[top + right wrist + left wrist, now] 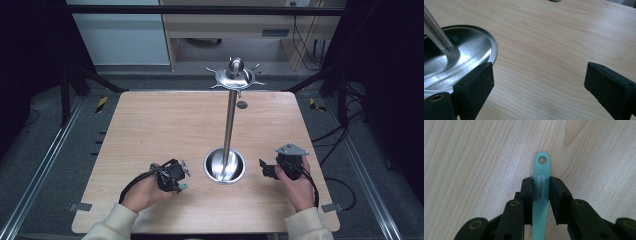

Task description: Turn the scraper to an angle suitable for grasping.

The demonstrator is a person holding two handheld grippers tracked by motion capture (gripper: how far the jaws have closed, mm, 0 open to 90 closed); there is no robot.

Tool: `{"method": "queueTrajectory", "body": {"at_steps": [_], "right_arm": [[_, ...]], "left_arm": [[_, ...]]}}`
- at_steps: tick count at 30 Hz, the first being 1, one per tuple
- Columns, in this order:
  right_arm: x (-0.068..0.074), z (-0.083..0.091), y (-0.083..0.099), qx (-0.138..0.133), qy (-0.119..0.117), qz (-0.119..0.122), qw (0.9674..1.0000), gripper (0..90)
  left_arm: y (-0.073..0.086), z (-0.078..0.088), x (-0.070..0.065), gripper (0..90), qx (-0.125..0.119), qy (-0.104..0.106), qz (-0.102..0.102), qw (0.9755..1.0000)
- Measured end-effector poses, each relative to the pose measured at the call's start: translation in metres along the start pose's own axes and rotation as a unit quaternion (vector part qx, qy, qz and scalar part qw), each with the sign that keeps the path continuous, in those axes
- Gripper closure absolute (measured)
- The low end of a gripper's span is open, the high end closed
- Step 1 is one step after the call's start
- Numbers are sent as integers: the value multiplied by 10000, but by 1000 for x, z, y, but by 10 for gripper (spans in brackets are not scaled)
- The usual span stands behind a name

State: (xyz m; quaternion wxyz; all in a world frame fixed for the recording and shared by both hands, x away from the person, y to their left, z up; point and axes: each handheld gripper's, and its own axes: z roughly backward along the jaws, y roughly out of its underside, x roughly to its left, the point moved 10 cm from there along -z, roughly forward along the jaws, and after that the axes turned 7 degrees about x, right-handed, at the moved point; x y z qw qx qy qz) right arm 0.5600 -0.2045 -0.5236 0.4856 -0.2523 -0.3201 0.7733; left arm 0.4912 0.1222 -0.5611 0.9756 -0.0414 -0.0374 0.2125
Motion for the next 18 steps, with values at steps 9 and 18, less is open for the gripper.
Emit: {"method": "queueTrajectory", "body": {"at_steps": [9, 18], "right_arm": [[0, 0, 0, 13, 7, 7, 10000, 93], [0, 0, 0, 1, 1, 9, 10000, 93]], "left_arm": [[1, 15, 4, 736, -331, -5, 181, 9993], [1, 48, 12, 738, -781, -116, 357, 9962]]}}
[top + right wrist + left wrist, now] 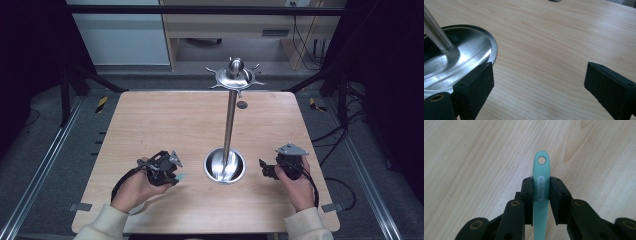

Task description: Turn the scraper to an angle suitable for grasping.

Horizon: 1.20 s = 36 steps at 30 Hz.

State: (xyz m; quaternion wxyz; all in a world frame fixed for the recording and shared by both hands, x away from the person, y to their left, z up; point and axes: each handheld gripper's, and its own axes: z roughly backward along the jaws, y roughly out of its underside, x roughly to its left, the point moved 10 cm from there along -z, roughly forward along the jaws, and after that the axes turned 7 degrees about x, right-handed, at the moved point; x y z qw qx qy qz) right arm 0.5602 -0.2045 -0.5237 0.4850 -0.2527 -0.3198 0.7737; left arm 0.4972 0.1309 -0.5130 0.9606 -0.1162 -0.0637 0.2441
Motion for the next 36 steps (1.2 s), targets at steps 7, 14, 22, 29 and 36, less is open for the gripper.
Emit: {"method": "queueTrajectory", "body": {"at_steps": [7, 14, 22, 29, 36], "right_arm": [[0, 0, 0, 12, 3, -20, 10000, 93], [0, 1, 0, 4, 1, -5, 10000, 92], [0, 0, 0, 8, -7, -18, 10000, 92], [1, 0, 0, 5, -11, -7, 10000, 92], [1, 0, 0, 11, -13, 12, 10000, 92]], "left_arm": [[-3, 25, 7, 738, -232, -140, 79, 9996], [-8, 50, 10, 739, -537, -282, 141, 9981], [-15, 76, 15, 739, -862, -408, 188, 9953], [-23, 91, 16, 739, -1099, -451, 226, 9927], [-29, 101, 15, 739, -1322, -464, 226, 9899]]}}
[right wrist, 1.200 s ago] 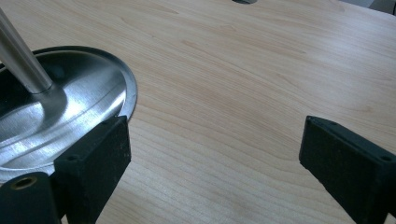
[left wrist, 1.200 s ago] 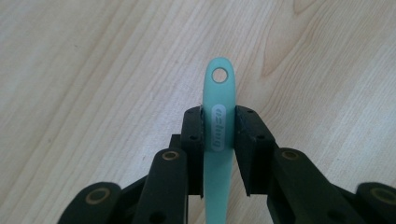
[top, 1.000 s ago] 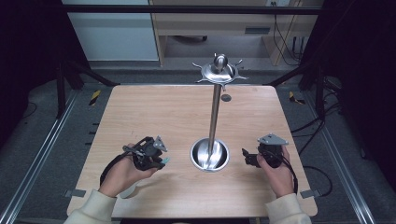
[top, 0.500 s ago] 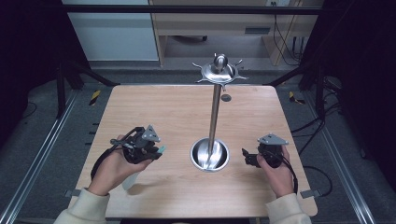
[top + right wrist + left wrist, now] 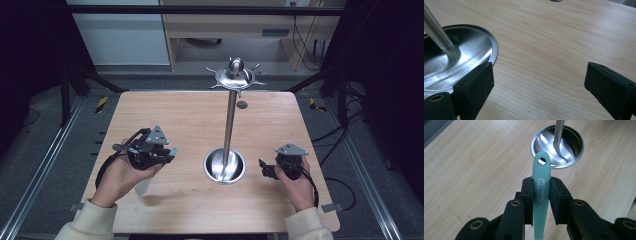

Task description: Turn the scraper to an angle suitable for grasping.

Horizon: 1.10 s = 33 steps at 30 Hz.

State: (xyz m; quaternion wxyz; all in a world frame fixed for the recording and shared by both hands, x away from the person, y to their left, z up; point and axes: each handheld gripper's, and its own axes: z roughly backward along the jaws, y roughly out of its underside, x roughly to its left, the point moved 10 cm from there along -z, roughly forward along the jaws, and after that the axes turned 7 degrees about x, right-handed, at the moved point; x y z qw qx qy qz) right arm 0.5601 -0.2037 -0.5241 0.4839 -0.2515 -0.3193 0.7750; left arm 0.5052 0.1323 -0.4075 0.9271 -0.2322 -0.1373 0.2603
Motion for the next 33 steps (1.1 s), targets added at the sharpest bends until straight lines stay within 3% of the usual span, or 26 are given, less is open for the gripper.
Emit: {"method": "queueTrajectory", "body": {"at_steps": [16, 33], "right_arm": [[0, 1, 0, -9, -4, -23, 10000, 91], [1, 1, 0, -15, -11, -39, 10000, 91]], "left_arm": [[-14, 19, 2, 739, -416, -96, 24, 9991], [-23, 29, -1, 739, -651, -136, 20, 9978]]}}
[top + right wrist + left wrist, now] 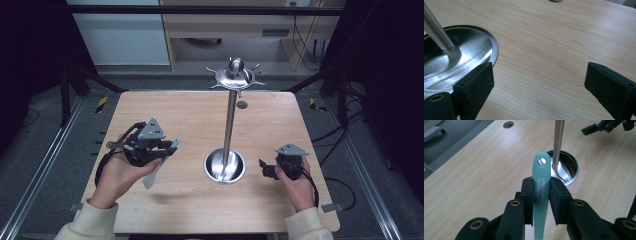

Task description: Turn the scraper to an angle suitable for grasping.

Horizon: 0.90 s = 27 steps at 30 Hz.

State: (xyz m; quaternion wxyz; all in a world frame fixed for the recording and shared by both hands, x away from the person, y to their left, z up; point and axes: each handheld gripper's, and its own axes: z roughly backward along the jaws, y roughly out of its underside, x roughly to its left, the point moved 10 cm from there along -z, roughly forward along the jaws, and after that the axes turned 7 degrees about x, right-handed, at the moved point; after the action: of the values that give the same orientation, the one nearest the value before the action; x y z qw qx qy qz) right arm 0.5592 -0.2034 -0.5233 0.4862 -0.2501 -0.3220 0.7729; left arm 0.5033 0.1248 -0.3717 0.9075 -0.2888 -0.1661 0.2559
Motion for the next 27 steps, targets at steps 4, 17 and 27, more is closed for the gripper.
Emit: {"method": "queueTrajectory", "body": {"at_steps": [4, 17, 27], "right_arm": [[0, 0, 0, 2, 4, 10, 10000, 91], [1, 0, 0, -13, -20, 82, 10000, 89], [1, 0, -1, -29, -25, 80, 10000, 89]], "left_arm": [[-2, 1, 0, 739, -60, 2, 8, 10000], [-16, 5, 2, 739, -514, 83, 214, 9984], [-31, 14, 1, 739, -802, 7, 225, 9965]]}}
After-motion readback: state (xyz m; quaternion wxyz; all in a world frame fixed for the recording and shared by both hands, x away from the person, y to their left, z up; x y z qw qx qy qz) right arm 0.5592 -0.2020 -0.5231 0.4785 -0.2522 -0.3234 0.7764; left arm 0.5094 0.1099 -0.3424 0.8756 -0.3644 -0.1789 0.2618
